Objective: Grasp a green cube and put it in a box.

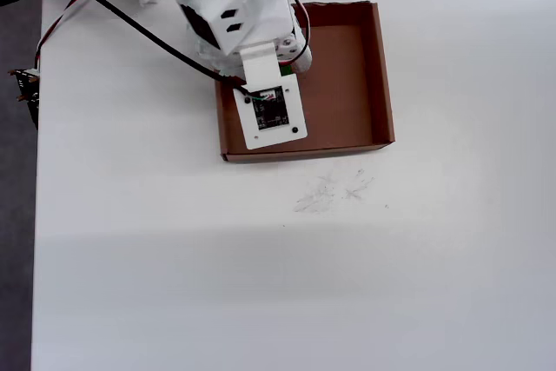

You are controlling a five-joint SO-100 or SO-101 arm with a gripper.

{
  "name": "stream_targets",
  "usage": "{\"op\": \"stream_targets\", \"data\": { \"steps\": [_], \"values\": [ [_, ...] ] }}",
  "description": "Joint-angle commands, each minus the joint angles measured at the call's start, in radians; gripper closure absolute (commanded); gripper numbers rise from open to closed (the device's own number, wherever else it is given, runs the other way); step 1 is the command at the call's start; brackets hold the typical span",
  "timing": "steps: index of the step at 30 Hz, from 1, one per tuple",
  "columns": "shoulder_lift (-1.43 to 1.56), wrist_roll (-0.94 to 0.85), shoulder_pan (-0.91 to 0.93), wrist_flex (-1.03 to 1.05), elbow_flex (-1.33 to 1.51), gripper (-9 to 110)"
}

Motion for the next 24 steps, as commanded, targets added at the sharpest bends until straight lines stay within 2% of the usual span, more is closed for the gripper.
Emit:
{"op": "stream_targets", "data": {
  "steps": [1,7,11,19,24],
  "values": [
    [0.058,-0.008,0.061,0.106,-0.115,73],
    [0.210,-0.038,0.229,0.143,-0.143,73],
    [0.341,-0.172,0.362,0.121,-0.060,74],
    [0.621,-0.287,0.528,0.069,0.238,77],
    [0.917,-0.442,0.635,0.121,0.485,78]
  ]
}}
